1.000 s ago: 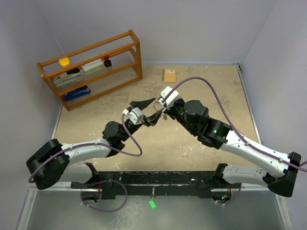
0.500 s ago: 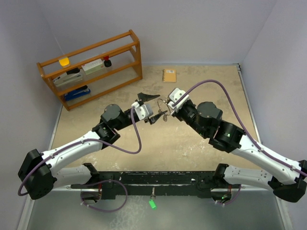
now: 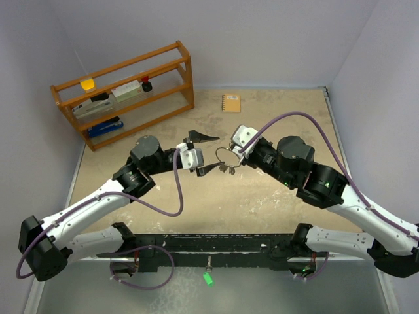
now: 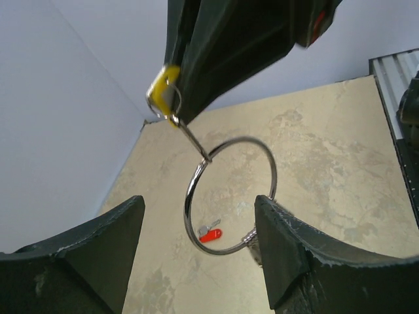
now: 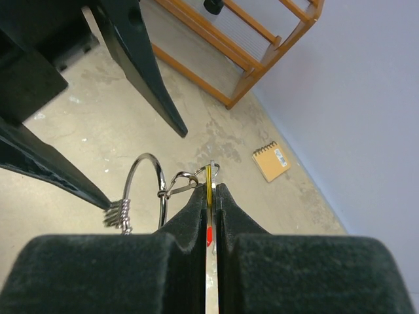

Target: Remove the keys from the keyring

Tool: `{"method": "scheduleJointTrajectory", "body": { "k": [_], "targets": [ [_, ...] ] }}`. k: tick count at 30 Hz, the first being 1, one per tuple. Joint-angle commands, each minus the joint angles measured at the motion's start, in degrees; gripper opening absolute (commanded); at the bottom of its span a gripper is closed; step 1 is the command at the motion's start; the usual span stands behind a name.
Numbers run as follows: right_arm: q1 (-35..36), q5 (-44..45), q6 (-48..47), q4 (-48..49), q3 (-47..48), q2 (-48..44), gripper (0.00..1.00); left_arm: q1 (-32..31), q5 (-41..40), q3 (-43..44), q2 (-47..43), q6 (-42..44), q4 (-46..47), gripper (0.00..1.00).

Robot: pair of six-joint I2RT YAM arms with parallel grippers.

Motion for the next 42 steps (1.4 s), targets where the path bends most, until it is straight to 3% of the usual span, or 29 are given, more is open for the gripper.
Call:
{"method": "scheduleJointTrajectory", "body": {
  "k": [1, 22, 32, 42],
  "targets": [
    [0.4, -1.0, -1.4, 0.8, 2.2, -1.4, 0.0, 0.4, 6.4, 3.7, -4.0, 1.1, -0.8, 0.66],
    [0.4, -6.7, -1.8, 0.5, 2.5, -1.7, 0.0, 4.3, 13.2, 2.2, 0.9, -7.9, 13.4, 0.62],
    [0.4, -8.4, -1.5, 1.4, 2.0, -2.1, 0.0, 5.4, 13.1, 0.5, 4.0, -12.1, 20.2, 0.53],
    [0.4, -8.7, -1.9, 2.0, 2.2, -2.0, 0.0, 6.9, 17.3, -1.7, 5.9, -21.5, 32.6, 0.46]
  ]
}}
